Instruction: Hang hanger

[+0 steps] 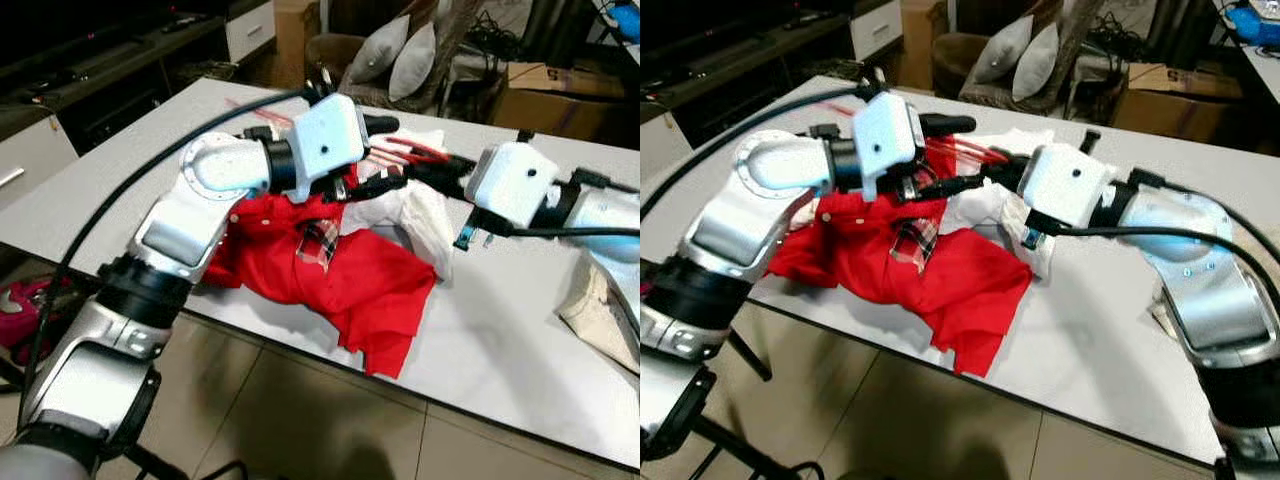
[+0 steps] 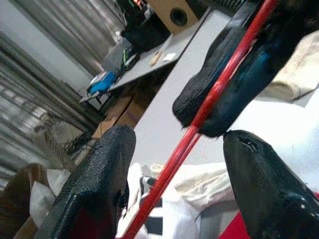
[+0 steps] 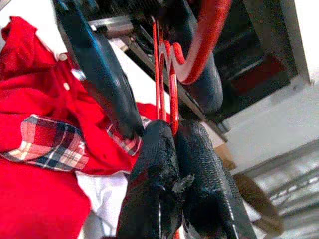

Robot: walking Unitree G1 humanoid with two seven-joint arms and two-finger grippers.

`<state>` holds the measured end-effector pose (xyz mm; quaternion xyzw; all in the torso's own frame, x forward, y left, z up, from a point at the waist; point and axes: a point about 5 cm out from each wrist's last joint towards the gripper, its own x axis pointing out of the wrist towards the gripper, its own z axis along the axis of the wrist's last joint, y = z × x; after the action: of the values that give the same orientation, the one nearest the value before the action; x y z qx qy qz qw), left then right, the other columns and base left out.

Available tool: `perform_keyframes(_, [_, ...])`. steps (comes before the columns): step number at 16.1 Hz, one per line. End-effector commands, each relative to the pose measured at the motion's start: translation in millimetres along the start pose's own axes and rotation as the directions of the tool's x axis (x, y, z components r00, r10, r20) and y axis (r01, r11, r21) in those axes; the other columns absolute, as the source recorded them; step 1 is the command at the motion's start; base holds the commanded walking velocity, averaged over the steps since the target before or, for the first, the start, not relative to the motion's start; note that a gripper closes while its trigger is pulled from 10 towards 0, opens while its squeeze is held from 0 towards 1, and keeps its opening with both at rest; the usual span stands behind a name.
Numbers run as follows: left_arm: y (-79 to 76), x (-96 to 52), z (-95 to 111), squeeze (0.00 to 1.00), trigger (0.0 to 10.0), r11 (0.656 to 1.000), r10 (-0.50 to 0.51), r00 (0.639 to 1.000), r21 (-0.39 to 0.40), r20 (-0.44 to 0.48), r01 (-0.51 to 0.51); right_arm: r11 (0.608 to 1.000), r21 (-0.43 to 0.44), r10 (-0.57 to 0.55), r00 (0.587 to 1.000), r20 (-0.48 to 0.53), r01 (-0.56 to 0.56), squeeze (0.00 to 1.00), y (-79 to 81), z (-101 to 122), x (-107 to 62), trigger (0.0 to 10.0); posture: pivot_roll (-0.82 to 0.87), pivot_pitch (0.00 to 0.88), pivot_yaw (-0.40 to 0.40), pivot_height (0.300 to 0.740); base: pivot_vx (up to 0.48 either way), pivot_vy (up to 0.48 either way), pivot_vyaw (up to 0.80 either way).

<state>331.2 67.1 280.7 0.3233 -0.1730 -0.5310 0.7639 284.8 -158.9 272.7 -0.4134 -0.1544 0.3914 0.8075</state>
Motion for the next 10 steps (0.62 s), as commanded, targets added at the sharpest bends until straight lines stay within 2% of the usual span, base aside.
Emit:
perform_keyframes(1, [5.9, -0.6, 4, 0.00, 10.0, 1.000, 0.007, 1.000, 0.030, 0.001, -0.007, 0.998, -0.061, 0.024, 1.000, 0.005, -0.024, 0.00, -2.1, 4, 1.4, 10.0, 0.06, 0.000, 0.035, 0.740, 0.000, 0.000, 0.00])
perform_keyframes(2, [6.6, -1.8, 3, 0.00, 9.5, 0.999, 0.000, 1.000, 0.038, -0.010, 0.000, 0.995, -0.091, 0.031, 1.000, -0.001, -0.031, 0.00, -2.6, 4, 1.8, 10.0, 0.06, 0.000, 0.035, 0.740, 0.000, 0.000, 0.00])
perform_keyframes(3, [7.6, -4.0, 0, 0.00, 3.9, 0.999, -0.010, 0.999, 0.049, -0.034, 0.012, 0.992, -0.117, 0.038, 0.999, -0.008, -0.039, 0.00, -3.4, 3, 2.3, 10.0, 0.06, 0.000, 0.038, 0.740, 0.000, 0.000, 0.00])
perform_keyframes(4, [9.6, -5.8, -3, 0.00, 0.1, 0.998, -0.006, 0.998, 0.064, -0.058, 0.009, 0.990, -0.136, 0.039, 0.999, -0.008, -0.040, 0.00, -4.7, 2, 2.5, 10.0, 0.06, 0.000, 0.038, 0.740, 0.000, 0.000, 0.00])
perform_keyframes(10, [11.9, -11.2, -4, 0.00, 0.0, 0.998, -0.029, 0.998, 0.053, -0.052, 0.031, 0.980, -0.191, 0.053, 0.999, -0.002, -0.053, 0.00, -6.9, 0, 3.5, 10.0, 0.07, 0.000, 0.034, 0.740, 0.000, 0.000, 0.00])
